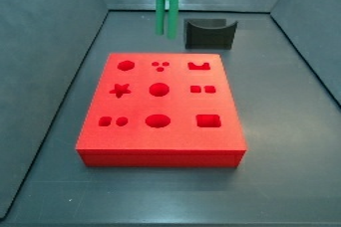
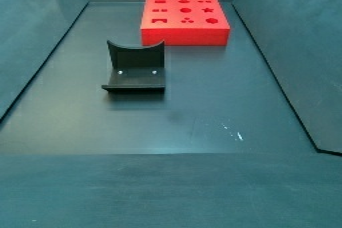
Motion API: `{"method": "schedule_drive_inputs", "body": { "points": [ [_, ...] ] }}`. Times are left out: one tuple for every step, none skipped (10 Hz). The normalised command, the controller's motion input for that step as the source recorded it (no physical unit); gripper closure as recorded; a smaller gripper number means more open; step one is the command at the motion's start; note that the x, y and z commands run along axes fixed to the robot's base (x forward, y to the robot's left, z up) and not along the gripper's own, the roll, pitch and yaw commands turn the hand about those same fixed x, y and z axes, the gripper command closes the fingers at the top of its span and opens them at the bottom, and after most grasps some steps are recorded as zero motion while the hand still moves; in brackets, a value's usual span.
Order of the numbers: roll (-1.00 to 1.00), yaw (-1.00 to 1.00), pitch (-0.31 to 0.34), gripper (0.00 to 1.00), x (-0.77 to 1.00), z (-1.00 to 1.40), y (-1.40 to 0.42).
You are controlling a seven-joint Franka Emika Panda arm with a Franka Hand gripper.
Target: Insert the 3 prong object.
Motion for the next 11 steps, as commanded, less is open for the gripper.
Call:
{"method": "schedule_drive_inputs", "body": {
  "points": [
    [0.00, -0.84, 0.044, 1.00, 0.18, -0.26, 0.20],
    [0.00, -0.81, 0.061, 1.00, 0.17, -0.29, 0.22],
    [0.00, -0.81, 0.063, 1.00, 0.17, -0.29, 0.22],
    [0.00, -0.82, 0.054, 1.00, 0.17, -0.27, 0.21],
    [0.00, -0.84, 0.046, 1.00, 0.15, -0.25, 0.19],
    [0.00, -0.88, 0.033, 1.00, 0.10, -0.22, 0.15],
    [0.00, -0.95, 0.019, 1.00, 0.03, -0.22, 0.08],
    [0.00, -0.87, 0.000, 1.00, 0.00, -0.34, 0.15],
    [0.00, -0.59, -0.090, 1.00, -0.29, -0.48, 0.28],
    [0.03, -0.18, -0.131, 1.00, -0.22, -0.38, 0.15],
    [0.04, 0.01, -0.163, 1.00, -0.16, -0.33, 0.03]
  ]
}}
